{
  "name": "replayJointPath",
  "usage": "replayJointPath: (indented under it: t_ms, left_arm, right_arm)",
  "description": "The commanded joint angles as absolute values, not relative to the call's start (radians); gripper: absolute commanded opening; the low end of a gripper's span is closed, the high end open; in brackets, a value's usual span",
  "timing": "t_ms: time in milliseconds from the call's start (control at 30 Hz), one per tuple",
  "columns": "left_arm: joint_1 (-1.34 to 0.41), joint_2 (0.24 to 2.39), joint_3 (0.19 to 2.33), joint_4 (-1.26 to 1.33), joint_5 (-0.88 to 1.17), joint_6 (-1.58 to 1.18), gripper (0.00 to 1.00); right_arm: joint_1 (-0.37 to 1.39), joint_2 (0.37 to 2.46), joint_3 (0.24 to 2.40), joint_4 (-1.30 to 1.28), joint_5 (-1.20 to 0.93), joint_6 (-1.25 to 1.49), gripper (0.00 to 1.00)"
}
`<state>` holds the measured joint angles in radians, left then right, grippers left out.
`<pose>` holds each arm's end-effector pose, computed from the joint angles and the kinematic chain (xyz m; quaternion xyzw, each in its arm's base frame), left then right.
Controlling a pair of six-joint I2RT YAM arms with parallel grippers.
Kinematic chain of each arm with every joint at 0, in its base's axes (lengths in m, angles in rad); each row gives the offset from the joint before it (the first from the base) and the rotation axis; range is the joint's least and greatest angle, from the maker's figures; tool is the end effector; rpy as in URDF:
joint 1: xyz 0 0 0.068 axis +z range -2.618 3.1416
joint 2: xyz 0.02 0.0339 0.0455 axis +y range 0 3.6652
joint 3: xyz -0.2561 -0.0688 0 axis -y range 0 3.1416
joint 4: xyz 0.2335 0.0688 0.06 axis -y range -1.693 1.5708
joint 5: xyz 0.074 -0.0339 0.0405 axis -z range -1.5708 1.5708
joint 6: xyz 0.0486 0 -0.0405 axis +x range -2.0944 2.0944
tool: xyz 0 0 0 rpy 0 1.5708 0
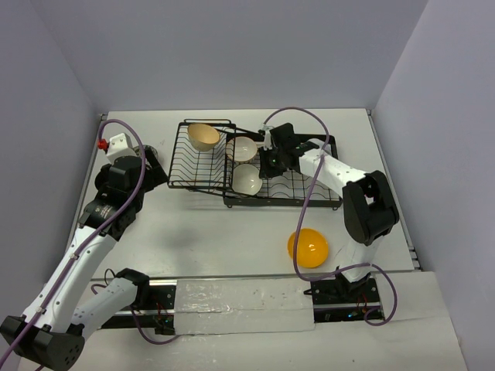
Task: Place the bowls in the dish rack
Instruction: Place the bowl in the dish rack.
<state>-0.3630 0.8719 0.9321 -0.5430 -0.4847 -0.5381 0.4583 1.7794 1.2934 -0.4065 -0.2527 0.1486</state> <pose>0.1841 -0.0457 0.3292 -0.1964 0.8166 -0.0339 0.5417 0.3385 0.1806 0.2138 -0.1857 0.9179 0.2120 0.2794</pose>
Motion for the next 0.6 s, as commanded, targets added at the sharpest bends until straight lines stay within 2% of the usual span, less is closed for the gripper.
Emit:
replayJointPath:
  t_ms: [0,300,333,367,433,500,567]
  left_arm:
    - [-0.36,0.856,0.965,-0.518,-0.466,-0.525,0.87]
    - [-0.362,0.854,0.965,-0.518,-0.472,-0.525,0.87]
    - [-0.364,0.851,0.966,-0.52,-0.472,-0.525,0.87]
    - [-0.364,0.853,0.965,-0.52,-0.472,-0.525,0.87]
    - [-0.364,0.851,0.965,-0.52,-0.472,-0.525,0.87]
    - [-0.365,0.853,0.965,-0.522,-0.474,-0.525,0.87]
    - [-0.365,0.853,0.965,-0.522,-0.474,-0.526,0.87]
  right_arm:
    - [0.476,1.798,1.308,-0.406,-0.288,0.146,0.13]
    - [0.492,1.818,1.327,-0.402,-0.307,0.15,0.16]
    - [0.494,1.819,1.33,-0.411,-0.307,0.147,0.19]
    - [0.498,1.824,1.339,-0.423,-0.304,0.146,0.29]
    - [0.506,1.821,1.345,-0.431,-0.299,0.141,0.36]
    - [0.511,1.801,1.335,-0.428,-0.291,0.143,0.47]
    - [0.511,1.784,1.318,-0.413,-0.298,0.146,0.52]
